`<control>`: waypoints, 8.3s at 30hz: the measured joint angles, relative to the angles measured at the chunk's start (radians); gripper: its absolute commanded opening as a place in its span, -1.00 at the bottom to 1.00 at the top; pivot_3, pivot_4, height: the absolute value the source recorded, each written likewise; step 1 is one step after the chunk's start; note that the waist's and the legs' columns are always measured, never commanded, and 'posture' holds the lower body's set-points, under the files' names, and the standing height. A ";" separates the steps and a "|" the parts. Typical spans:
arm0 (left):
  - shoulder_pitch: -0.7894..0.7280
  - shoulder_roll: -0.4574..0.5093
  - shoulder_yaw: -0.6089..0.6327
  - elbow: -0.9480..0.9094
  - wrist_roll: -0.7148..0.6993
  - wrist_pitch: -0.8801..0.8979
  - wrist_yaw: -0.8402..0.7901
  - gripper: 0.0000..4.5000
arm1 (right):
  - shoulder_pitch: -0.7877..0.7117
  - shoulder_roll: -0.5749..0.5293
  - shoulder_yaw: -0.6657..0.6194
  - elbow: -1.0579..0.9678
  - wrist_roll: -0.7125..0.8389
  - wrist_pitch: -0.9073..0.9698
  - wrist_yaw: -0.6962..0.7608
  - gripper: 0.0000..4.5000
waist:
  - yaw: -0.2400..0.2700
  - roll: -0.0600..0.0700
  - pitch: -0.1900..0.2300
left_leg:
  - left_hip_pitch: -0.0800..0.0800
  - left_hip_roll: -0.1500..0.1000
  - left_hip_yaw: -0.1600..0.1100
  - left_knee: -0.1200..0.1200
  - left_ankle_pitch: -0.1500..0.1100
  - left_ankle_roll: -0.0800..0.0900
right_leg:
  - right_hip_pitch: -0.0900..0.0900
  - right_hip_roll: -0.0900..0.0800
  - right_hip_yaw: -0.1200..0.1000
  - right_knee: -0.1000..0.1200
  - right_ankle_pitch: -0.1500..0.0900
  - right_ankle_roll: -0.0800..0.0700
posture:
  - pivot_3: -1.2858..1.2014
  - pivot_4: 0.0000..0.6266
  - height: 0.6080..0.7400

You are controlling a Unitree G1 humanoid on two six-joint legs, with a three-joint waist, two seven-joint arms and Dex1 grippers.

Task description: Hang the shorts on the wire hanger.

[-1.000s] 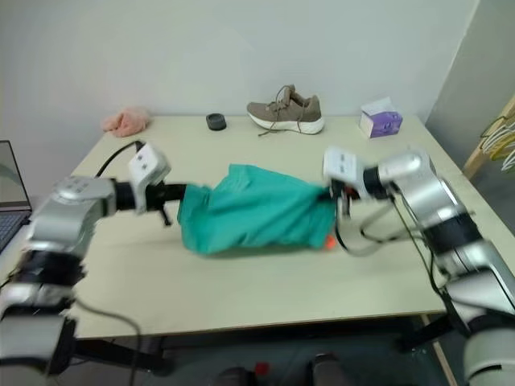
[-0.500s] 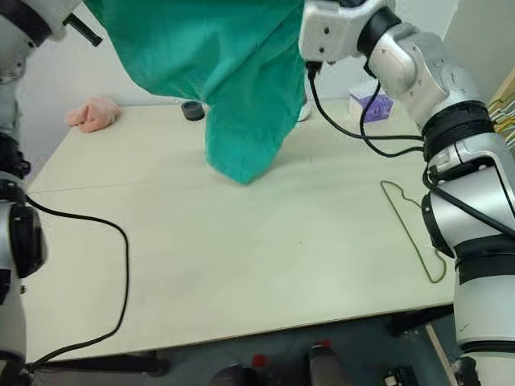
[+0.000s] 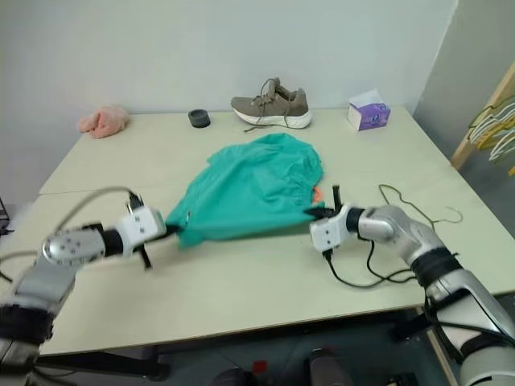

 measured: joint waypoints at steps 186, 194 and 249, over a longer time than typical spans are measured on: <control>-0.401 -0.117 -0.081 -0.209 -0.063 0.443 -0.292 -1.00 | 0.010 -0.064 -0.240 -0.525 0.485 1.137 0.408 0.98 | -0.014 0.004 0.005 | 0.005 -0.003 -0.002 0.011 -0.005 0.004 | 0.011 0.006 0.000 -0.002 -0.003 0.004 | -0.10 -0.76 1.00; -0.386 -0.115 -0.081 -0.232 -0.057 0.448 -0.294 -1.00 | -0.027 -0.045 -0.169 -0.410 0.441 1.103 0.463 -0.07 | -0.012 0.004 0.005 | 0.004 -0.003 -0.002 0.011 -0.005 0.004 | 0.010 0.006 0.000 -0.002 -0.002 0.003 | -0.08 -0.78 1.00; -0.238 -0.258 0.156 -0.030 -0.271 0.555 -0.146 0.55 | 0.757 -0.242 -0.723 -0.753 0.751 1.677 0.363 -1.00 | -0.020 0.002 0.007 | 0.007 -0.003 -0.003 0.010 -0.005 0.003 | 0.013 0.006 0.000 -0.002 -0.006 0.007 | -0.17 -0.67 1.00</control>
